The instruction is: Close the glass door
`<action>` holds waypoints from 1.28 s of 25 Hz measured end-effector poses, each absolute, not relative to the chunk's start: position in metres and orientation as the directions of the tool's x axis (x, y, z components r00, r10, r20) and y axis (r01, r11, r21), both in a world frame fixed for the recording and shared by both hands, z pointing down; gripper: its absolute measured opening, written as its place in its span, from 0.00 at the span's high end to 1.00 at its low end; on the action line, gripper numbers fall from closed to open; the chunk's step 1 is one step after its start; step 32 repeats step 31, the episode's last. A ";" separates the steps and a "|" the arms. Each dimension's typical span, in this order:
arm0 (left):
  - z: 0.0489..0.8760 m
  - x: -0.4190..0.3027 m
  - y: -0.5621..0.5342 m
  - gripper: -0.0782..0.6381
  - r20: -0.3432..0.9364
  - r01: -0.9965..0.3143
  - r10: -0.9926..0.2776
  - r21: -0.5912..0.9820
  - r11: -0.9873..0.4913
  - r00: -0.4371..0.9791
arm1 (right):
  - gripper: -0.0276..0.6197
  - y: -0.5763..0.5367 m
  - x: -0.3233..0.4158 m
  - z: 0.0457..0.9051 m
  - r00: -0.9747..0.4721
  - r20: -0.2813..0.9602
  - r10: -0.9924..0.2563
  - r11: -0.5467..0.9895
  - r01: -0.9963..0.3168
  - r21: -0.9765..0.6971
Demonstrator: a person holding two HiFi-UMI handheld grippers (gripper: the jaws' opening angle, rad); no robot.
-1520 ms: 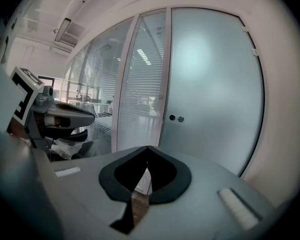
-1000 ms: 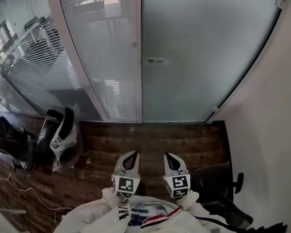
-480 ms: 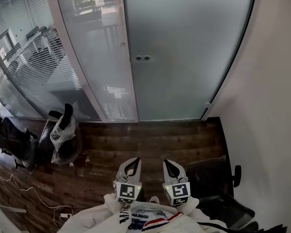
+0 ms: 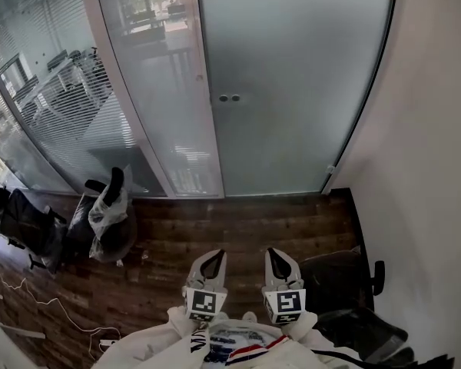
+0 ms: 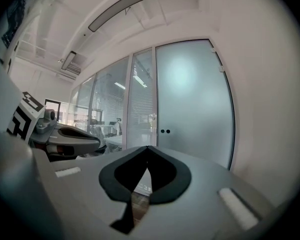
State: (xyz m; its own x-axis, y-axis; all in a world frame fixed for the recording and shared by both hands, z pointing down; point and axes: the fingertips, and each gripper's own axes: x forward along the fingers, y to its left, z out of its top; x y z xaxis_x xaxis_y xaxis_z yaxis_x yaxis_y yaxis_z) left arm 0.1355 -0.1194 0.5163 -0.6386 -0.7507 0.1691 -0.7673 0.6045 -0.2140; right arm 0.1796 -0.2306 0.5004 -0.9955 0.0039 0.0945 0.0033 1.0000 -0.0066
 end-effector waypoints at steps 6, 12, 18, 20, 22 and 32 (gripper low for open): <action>0.502 0.126 -0.094 0.89 0.130 -0.739 -0.732 -0.225 0.635 -0.668 | 0.95 -0.212 0.172 0.486 -0.997 0.081 0.013 1.000 0.014 0.011; 0.506 0.123 -0.074 0.89 0.144 -0.733 -0.721 -0.204 0.649 -0.678 | 0.95 -0.195 0.168 0.488 -0.995 0.102 0.020 1.000 0.021 0.012; 0.511 0.120 -0.067 0.89 0.155 -0.739 -0.723 -0.196 0.645 -0.673 | 0.95 -0.192 0.166 0.488 -0.994 0.105 0.006 1.000 0.006 0.004; 0.512 0.120 -0.067 0.89 0.156 -0.741 -0.725 -0.195 0.643 -0.671 | 0.95 -0.193 0.166 0.489 -0.994 0.108 0.000 1.000 0.001 0.003; 0.512 0.119 -0.068 0.89 0.158 -0.741 -0.725 -0.191 0.644 -0.670 | 0.95 -0.194 0.165 0.491 -0.994 0.113 -0.001 1.000 -0.001 0.002; 0.517 0.112 -0.074 0.89 0.173 -0.738 -0.718 -0.158 0.656 -0.674 | 0.95 -0.203 0.163 0.493 -0.993 0.120 -0.002 1.000 -0.001 0.011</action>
